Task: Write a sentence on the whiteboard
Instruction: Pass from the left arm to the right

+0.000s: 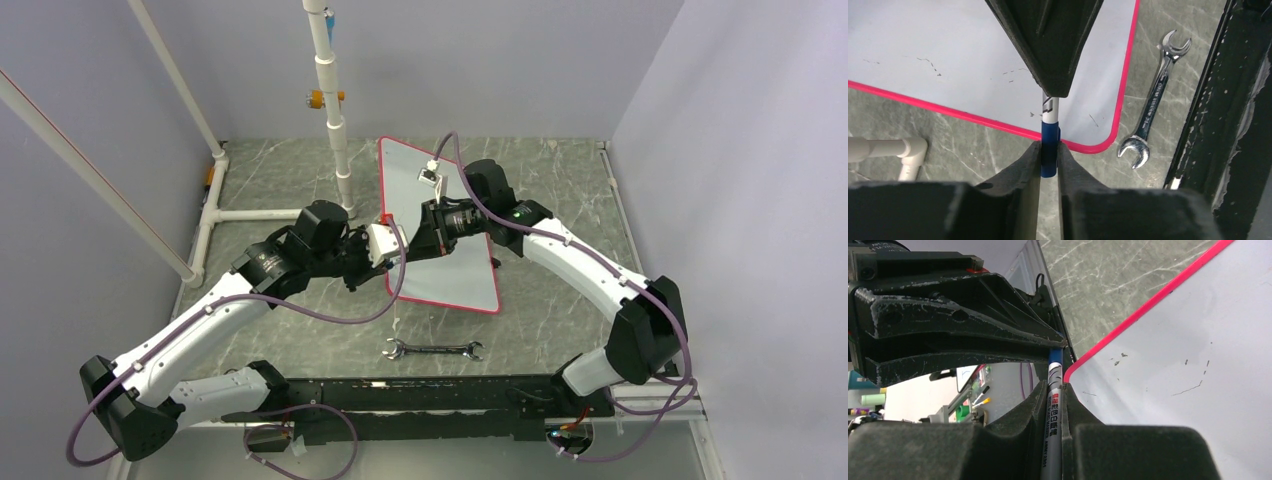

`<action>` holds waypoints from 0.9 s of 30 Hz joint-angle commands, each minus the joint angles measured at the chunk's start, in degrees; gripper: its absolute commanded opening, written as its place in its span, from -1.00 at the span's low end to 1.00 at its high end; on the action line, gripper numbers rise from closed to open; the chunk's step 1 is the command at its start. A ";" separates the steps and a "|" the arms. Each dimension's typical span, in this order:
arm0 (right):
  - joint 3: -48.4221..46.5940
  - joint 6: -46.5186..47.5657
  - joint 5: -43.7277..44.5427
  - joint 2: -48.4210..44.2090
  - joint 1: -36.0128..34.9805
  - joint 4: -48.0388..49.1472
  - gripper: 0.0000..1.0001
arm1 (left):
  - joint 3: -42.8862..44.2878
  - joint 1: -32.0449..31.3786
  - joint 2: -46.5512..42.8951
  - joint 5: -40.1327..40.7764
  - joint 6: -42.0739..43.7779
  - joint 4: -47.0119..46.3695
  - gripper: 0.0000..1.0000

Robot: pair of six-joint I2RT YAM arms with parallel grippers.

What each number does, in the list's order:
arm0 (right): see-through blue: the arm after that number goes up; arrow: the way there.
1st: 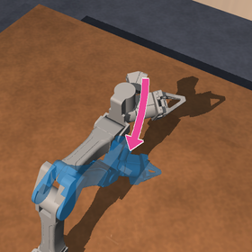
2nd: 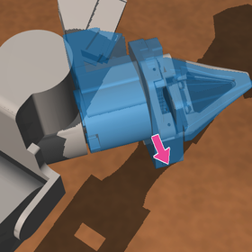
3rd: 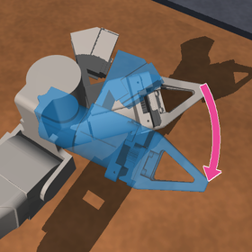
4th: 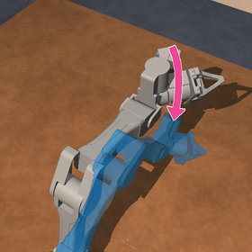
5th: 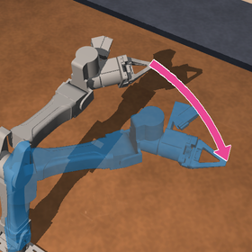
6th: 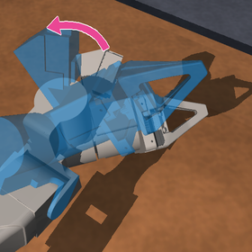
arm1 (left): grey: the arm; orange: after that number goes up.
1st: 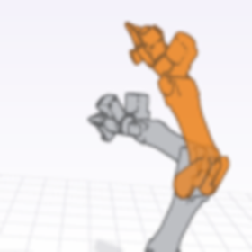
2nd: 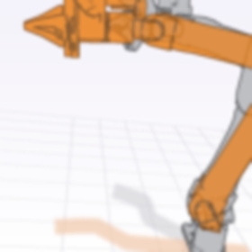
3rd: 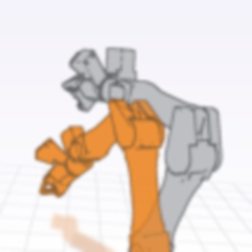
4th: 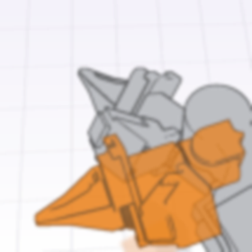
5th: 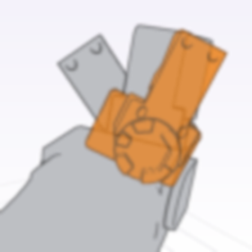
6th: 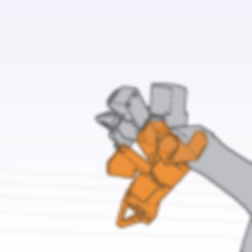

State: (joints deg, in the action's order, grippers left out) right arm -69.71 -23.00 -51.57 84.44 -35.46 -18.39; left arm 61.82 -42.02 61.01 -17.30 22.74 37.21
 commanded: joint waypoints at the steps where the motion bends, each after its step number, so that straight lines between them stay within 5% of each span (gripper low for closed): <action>1: -1.78 0.73 0.09 -1.45 -0.25 0.85 -1.00 | 1.75 -0.18 -0.84 1.32 -1.81 -0.77 -0.43; 6: -2.98 2.71 2.70 -4.21 1.51 -1.85 -1.00 | 0.26 -0.12 -3.32 3.07 -2.71 -2.07 0.16; 8: -3.13 3.23 2.78 -5.38 2.39 -2.42 -1.00 | -0.53 -0.14 -5.33 3.25 -2.89 -3.38 0.25; 21: 0.88 3.98 -6.88 -14.35 3.63 5.39 -1.00 | -5.21 4.04 -12.74 -14.30 -6.07 -11.71 0.27; 27: 1.29 3.53 -7.64 -14.89 3.30 6.06 -1.00 | -4.17 5.74 -11.17 -20.10 -8.74 -13.83 0.12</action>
State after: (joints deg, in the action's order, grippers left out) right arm -68.73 -19.70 -56.86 70.15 -31.81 -15.73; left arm 56.73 -37.12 49.30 -30.44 16.69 27.92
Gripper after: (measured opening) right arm 0.132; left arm 0.578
